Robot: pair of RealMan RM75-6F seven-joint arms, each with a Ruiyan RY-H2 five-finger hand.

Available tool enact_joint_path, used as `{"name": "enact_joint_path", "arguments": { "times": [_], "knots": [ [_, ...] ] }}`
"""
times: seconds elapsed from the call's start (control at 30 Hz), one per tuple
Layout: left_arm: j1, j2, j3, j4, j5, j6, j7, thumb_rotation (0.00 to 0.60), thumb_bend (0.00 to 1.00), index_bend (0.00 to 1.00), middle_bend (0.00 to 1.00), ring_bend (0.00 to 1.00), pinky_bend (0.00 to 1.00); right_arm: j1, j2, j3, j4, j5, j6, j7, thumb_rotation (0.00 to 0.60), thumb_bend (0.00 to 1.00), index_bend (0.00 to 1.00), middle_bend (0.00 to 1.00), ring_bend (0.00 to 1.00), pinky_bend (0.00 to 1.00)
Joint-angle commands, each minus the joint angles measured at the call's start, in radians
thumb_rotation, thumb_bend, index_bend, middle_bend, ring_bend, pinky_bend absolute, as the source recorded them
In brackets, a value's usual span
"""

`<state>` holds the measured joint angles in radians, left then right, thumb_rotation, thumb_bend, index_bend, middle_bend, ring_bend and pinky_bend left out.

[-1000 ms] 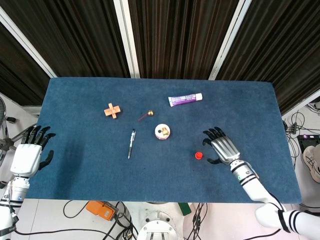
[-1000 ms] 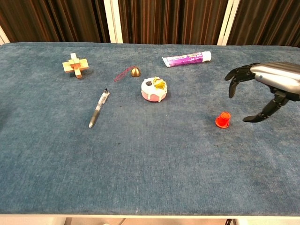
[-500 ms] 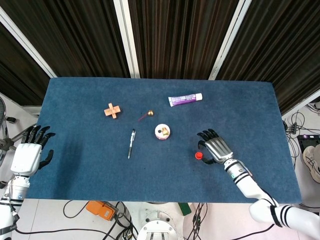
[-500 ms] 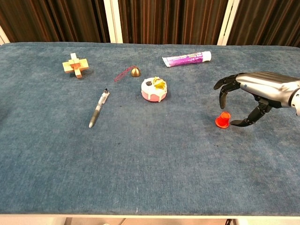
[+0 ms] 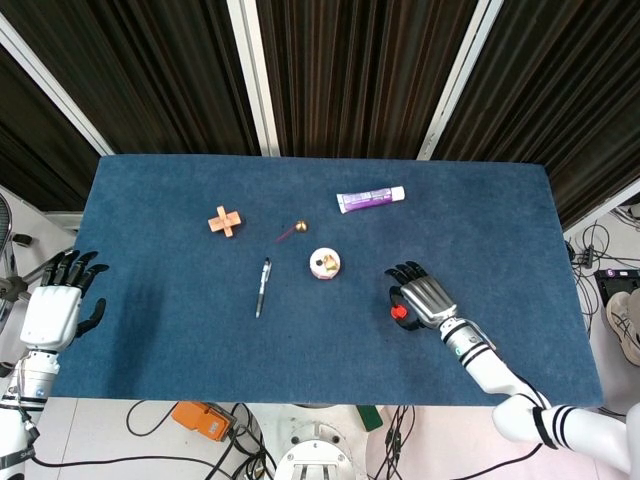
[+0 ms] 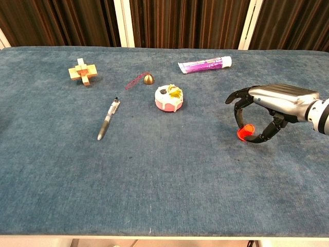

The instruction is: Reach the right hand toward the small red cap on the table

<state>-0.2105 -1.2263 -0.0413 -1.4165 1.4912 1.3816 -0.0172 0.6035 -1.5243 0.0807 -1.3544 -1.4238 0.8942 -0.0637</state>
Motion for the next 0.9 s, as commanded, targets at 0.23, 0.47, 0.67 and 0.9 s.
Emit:
{"name": "enact_joint_path", "arguments": {
  "times": [0.23, 0.47, 0.67, 0.9],
  "knots": [
    [0.001, 0.001, -0.002, -0.004, -0.004, -0.001, -0.003, 0.600, 0.40, 0.24, 0.12, 0.08, 0.06, 0.020, 0.038, 0.037, -0.046, 0.019, 0.021, -0.016, 0.600, 0.56, 0.68, 0.20, 0.14, 0.12],
    [0.002, 0.002, -0.001, -0.006, -0.006, -0.002, 0.000, 0.600, 0.40, 0.24, 0.12, 0.08, 0.06, 0.095, 0.118, 0.150, -0.160, 0.038, 0.020, -0.008, 0.600, 0.56, 0.68, 0.20, 0.14, 0.12],
    [0.001, 0.002, 0.000, -0.005, -0.002, -0.001, 0.004, 0.600, 0.40, 0.24, 0.12, 0.08, 0.06, 0.182, 0.163, 0.262, -0.242, 0.108, -0.022, 0.018, 0.600, 0.56, 0.69, 0.20, 0.14, 0.12],
    [0.003, 0.003, -0.003, -0.005, -0.006, 0.002, -0.001, 0.600, 0.40, 0.24, 0.12, 0.08, 0.06, 0.259, 0.197, 0.331, -0.317, 0.193, -0.046, -0.035, 0.600, 0.56, 0.69, 0.20, 0.14, 0.12]
  ]
}}
